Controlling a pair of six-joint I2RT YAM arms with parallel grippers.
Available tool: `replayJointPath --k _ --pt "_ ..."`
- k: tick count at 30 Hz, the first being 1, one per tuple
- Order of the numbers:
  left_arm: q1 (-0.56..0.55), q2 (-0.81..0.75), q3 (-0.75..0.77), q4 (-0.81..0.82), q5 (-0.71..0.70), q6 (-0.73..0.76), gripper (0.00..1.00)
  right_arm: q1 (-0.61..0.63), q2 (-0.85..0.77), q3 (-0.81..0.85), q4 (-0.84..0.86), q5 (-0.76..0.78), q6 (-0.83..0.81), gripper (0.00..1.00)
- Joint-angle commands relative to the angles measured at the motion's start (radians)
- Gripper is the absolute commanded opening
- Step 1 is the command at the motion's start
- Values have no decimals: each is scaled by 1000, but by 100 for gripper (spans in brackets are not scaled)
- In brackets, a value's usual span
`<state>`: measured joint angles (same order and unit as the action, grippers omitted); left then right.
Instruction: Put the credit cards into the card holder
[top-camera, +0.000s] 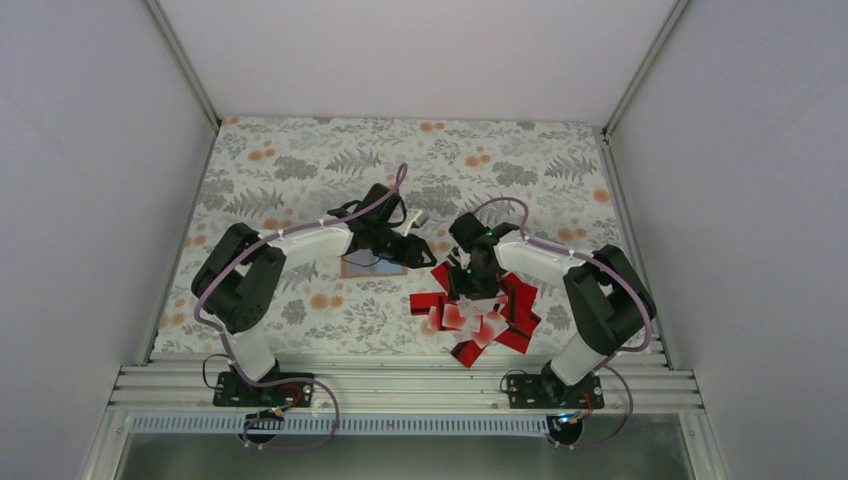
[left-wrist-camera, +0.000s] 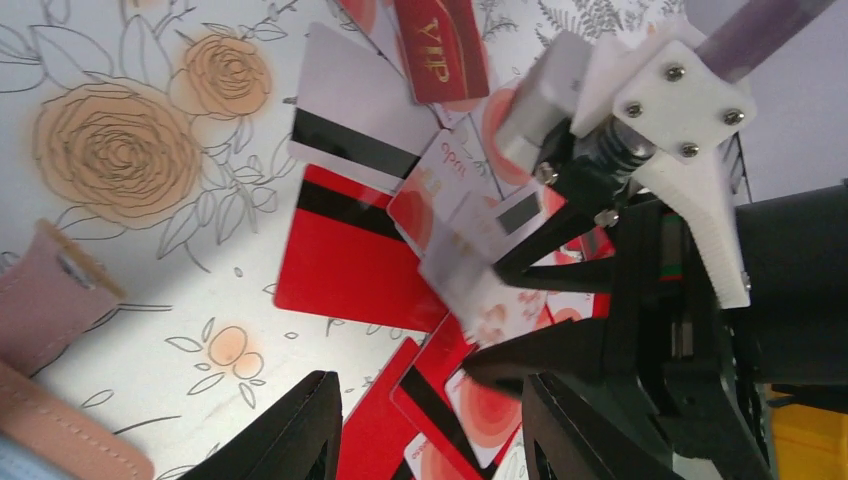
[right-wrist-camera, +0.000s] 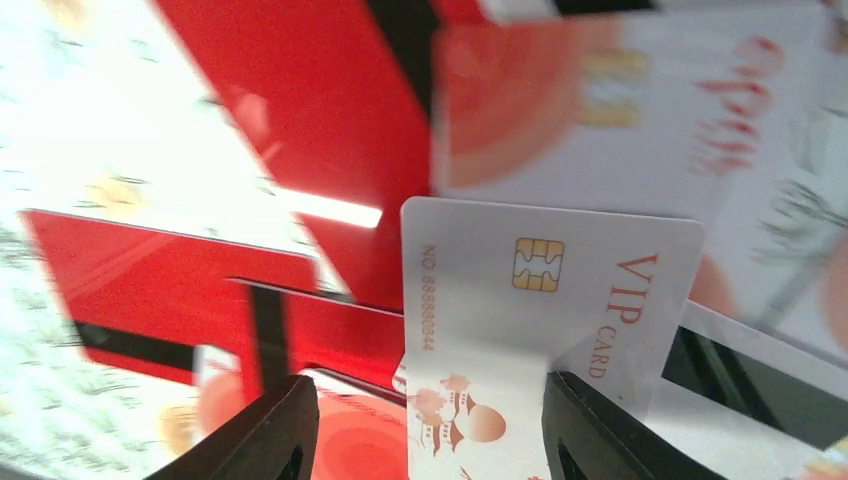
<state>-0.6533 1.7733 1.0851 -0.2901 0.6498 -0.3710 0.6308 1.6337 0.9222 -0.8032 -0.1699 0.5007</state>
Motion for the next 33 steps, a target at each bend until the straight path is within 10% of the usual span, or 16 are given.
replayJointPath --k 1,18,33 --pt "-6 4 -22 79 80 -43 46 1 45 -28 220 -204 -41 57" --pt "-48 83 39 14 70 -20 47 -24 -108 -81 35 -54 52 65" --pt "-68 167 60 3 115 -72 47 -100 -114 -188 182 -122 84 39"
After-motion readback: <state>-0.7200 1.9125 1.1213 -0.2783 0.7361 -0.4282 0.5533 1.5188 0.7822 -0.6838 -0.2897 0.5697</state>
